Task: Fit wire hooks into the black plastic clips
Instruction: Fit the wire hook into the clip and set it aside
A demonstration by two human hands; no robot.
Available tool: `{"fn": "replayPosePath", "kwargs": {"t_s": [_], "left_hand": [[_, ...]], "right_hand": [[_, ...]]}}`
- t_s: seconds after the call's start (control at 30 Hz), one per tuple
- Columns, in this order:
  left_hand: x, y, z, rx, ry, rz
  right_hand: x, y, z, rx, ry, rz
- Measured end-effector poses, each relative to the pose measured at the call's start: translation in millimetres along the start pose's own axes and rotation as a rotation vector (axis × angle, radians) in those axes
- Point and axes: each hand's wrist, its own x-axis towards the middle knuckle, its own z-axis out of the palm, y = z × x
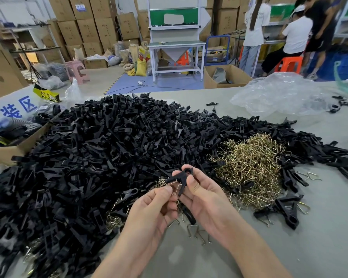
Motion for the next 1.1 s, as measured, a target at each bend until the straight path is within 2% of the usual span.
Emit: {"fn": "replayPosePath", "kwargs": {"t_s": [0.3, 0.53, 0.7, 0.8, 0.9, 0.97, 1.1], "left_hand": [[2.4, -0.1, -5.3, 0.083, 0.058, 0.021], [4.9, -3.5, -11.1, 0.056, -0.095, 0.055], [1.7, -13.5, -5.7, 0.264, -0.121, 0.165], [-1.9, -17.7, -1.6, 0.322, -0.139, 0.176], [-5.7, -21.8, 4.2, 0.518, -0.202, 0.233], [-5.4, -24.5, 2.9, 0.612, -0.187, 0.268], [-4.6, -27.6, -3.9, 0.718, -0.193, 0.280]], "right_hand": [[1.8, 7.7, -1.3, -0.155, -0.004, -0.049], [-0.2, 6.3, 4.3, -0.176, 0.012, -0.068], [-6.7, 7.8, 11.8, -0.180, 0.024, 0.038], [-7.6, 16.1, 15.9, -0.233, 0.148, 0.043], [-5.7, 27.1, 14.8, -0.252, 0.276, -0.005], [-4.9, 31.2, 14.6, -0.321, 0.338, -0.044], [-6.3, 35.0, 18.1, -0.375, 0.279, -0.079]]}}
